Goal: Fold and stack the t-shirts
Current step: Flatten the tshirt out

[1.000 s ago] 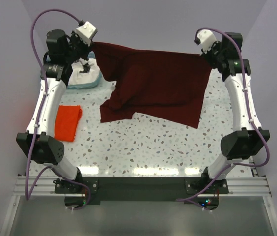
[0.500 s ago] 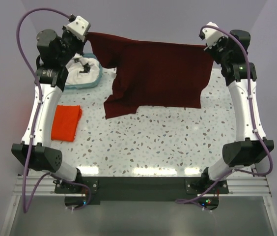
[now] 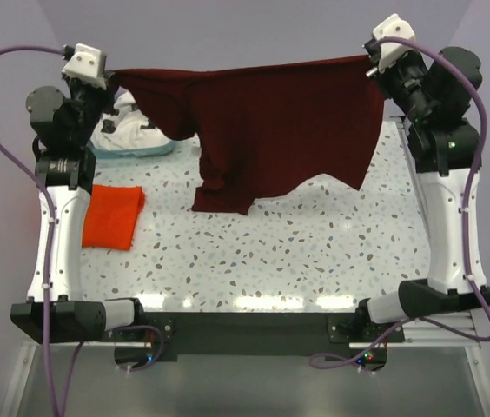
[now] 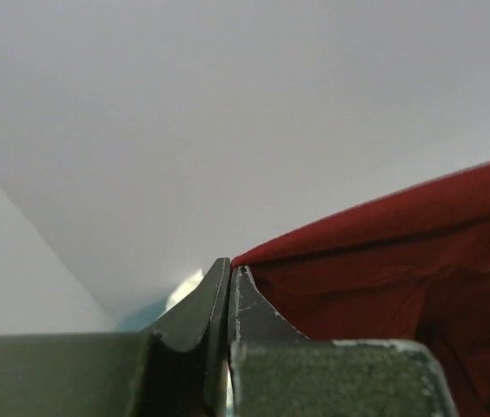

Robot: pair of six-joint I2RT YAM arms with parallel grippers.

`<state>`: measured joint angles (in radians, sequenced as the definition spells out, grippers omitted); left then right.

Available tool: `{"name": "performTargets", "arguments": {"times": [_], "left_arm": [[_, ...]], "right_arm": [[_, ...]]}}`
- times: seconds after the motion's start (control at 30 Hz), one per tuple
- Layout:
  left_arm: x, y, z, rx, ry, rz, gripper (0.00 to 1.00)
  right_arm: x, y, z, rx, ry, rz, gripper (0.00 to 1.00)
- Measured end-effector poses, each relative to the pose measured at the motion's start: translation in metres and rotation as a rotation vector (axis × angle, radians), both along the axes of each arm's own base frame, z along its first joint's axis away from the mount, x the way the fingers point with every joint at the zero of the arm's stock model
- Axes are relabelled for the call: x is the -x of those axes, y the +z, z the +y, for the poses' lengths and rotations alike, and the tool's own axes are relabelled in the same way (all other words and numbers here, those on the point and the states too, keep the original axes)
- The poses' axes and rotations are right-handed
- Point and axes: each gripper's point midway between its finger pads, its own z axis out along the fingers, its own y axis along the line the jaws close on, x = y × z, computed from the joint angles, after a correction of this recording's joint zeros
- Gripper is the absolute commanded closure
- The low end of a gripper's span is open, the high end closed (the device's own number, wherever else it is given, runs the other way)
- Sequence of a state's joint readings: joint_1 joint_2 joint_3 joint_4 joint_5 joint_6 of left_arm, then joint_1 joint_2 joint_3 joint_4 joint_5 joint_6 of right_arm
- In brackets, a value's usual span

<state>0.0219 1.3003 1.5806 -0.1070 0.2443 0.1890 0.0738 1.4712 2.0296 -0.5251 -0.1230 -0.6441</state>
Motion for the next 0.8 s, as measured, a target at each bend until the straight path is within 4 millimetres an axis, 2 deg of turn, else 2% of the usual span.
{"name": "performTargets", "arguments": {"times": [0.07, 0.13, 0.23, 0.33, 0.43, 0.5, 0.57, 0.6, 0.67, 0.7, 0.73, 0.8], "left_arm": [[0.007, -0.016, 0.019, 0.09, 0.016, 0.02, 1.0], [0.017, -0.028, 0.031, 0.174, 0.02, 0.037, 1.0], [0.031, -0.017, 0.035, 0.272, -0.006, 0.014, 1.0], [0.029, -0.007, 0.039, 0.311, -0.012, 0.014, 1.0], [0.004, -0.013, 0.038, 0.298, -0.046, 0.077, 1.0], [-0.015, -0.037, 0.033, 0.294, -0.1, 0.154, 1.0], [-0.033, -0.087, 0.026, 0.307, -0.157, 0.273, 1.0], [-0.035, -0.117, 0.022, 0.313, -0.171, 0.334, 1.0], [-0.034, -0.157, 0.011, 0.292, -0.184, 0.417, 1.0], [-0.034, -0.166, 0.004, 0.264, -0.19, 0.429, 1.0], [-0.035, -0.167, -0.004, 0.236, -0.196, 0.423, 1.0], [-0.036, -0.152, -0.014, 0.184, -0.198, 0.368, 1.0]], "right_arm": [[0.024, 0.014, 0.029, -0.03, 0.114, -0.024, 1.0], [0.049, 0.031, 0.046, -0.063, 0.194, -0.061, 1.0], [0.072, 0.061, 0.045, -0.089, 0.203, -0.142, 1.0], [0.077, 0.078, 0.041, -0.092, 0.186, -0.197, 1.0], [0.072, 0.07, 0.042, -0.09, 0.188, -0.182, 1.0], [0.065, 0.057, 0.047, -0.086, 0.208, -0.145, 1.0], [0.059, 0.042, 0.052, -0.082, 0.233, -0.103, 1.0], [0.056, 0.034, 0.055, -0.08, 0.244, -0.077, 1.0], [0.05, 0.018, 0.059, -0.07, 0.261, -0.03, 1.0], [0.047, 0.011, 0.058, -0.06, 0.255, -0.014, 1.0], [0.043, 0.007, 0.056, -0.052, 0.245, -0.006, 1.0], [0.032, -0.001, 0.046, -0.03, 0.184, 0.007, 1.0]]}}
